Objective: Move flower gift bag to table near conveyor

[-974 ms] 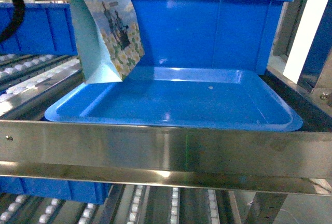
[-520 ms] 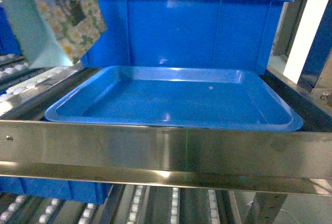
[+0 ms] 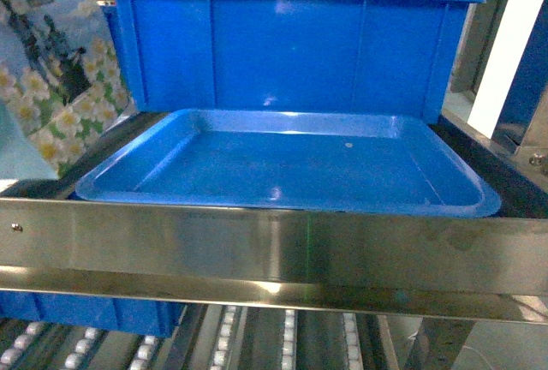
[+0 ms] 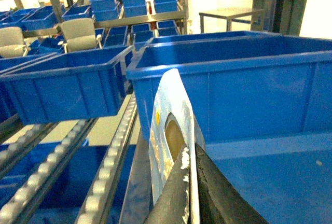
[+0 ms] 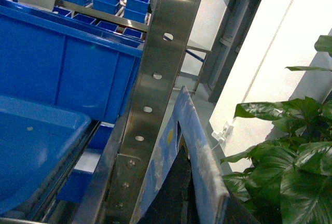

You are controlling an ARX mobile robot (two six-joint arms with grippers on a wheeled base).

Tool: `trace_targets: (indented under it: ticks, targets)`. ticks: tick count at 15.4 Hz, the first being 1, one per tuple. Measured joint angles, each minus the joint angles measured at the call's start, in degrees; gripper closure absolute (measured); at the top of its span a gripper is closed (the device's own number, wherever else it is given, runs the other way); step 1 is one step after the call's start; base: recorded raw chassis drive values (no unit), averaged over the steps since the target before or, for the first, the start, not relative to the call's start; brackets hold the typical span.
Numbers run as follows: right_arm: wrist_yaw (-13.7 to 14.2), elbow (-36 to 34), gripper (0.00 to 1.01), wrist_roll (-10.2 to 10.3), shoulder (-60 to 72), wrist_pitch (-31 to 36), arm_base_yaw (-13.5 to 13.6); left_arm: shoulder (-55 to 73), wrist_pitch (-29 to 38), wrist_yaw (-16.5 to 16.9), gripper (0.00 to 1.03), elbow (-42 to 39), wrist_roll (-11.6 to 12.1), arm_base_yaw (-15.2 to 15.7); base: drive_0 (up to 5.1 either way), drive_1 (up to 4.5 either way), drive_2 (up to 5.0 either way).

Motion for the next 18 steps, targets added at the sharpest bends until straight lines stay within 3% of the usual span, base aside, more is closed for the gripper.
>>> trace_targets:
  ticks: [3, 10, 18]
  targets:
    - [-0.02, 0.0, 0.99, 0.0, 0.0, 0.0, 0.0, -3.13, -2.45, -2.03, 1.01, -1.42, 0.07, -1.29, 0.0, 0.0, 0.0]
    - [-0.02, 0.0, 0.99, 0.0, 0.0, 0.0, 0.0, -4.07, -2.38, -2.82, 1.01, -1.6, 0.07, -2.08, 0.0, 0.0, 0.0]
    - [-0.02, 0.0, 0.99, 0.0, 0.02, -0.07, 0.0, -4.07, -2.4, -2.84, 1.01, -1.6, 0.07, -2.08, -4.5, 0.74, 4.0]
